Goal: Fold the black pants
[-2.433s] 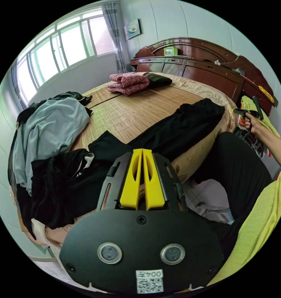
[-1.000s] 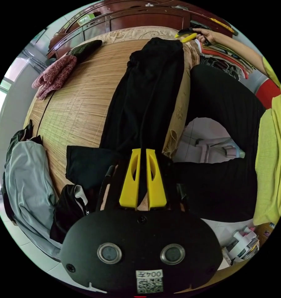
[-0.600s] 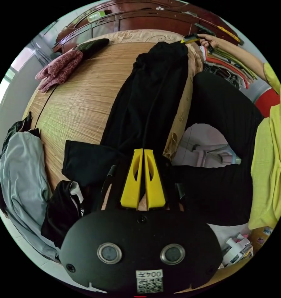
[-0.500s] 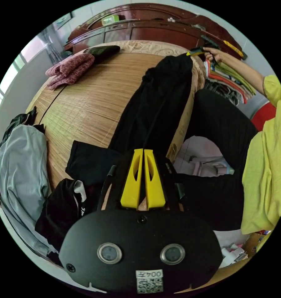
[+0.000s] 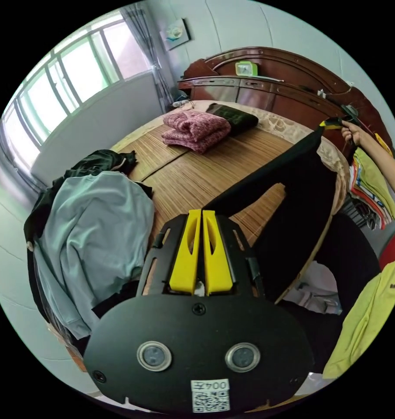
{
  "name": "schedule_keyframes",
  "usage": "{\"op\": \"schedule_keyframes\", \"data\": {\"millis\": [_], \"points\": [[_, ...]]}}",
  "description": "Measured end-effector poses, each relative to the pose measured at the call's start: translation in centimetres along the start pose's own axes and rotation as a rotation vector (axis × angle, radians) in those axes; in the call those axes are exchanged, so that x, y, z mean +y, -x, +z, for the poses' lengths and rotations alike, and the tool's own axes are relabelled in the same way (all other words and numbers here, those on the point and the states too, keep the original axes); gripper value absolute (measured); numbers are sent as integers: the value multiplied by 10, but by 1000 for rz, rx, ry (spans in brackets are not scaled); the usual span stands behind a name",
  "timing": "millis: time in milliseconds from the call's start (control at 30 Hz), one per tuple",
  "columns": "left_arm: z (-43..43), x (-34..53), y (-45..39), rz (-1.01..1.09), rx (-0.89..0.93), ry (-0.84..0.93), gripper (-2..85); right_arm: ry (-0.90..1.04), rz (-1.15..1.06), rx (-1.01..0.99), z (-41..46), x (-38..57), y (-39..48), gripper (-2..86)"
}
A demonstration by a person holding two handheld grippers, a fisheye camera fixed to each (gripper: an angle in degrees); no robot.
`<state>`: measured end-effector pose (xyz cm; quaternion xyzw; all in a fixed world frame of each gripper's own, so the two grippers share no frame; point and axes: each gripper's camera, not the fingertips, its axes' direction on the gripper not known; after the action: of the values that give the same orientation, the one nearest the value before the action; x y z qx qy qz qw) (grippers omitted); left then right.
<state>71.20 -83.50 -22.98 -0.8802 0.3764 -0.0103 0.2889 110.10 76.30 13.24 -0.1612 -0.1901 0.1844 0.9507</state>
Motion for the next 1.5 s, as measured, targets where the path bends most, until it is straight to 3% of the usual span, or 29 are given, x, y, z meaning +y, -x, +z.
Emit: {"op": "schedule_keyframes", "data": {"millis": [233,833,1033,1200,1367,1500], "points": [[6,31,-30,80,-62,-5,7,61,-4,35,18,-2,-13,21],[3,135,-156,265,-27,58,8,224,68,182,49,61,-94,18],[-7,143,-175,289,-93,8,8,154,51,146,40,73,-92,19],[-7,145,-173,273,-35,-10,8,138,16,178,35,87,-87,23],[33,165,-198,368,-3,113,9,221,87,202,60,109,-114,32],[56,170,-212,416,-38,184,9,128,145,121,50,131,-122,60]]}}
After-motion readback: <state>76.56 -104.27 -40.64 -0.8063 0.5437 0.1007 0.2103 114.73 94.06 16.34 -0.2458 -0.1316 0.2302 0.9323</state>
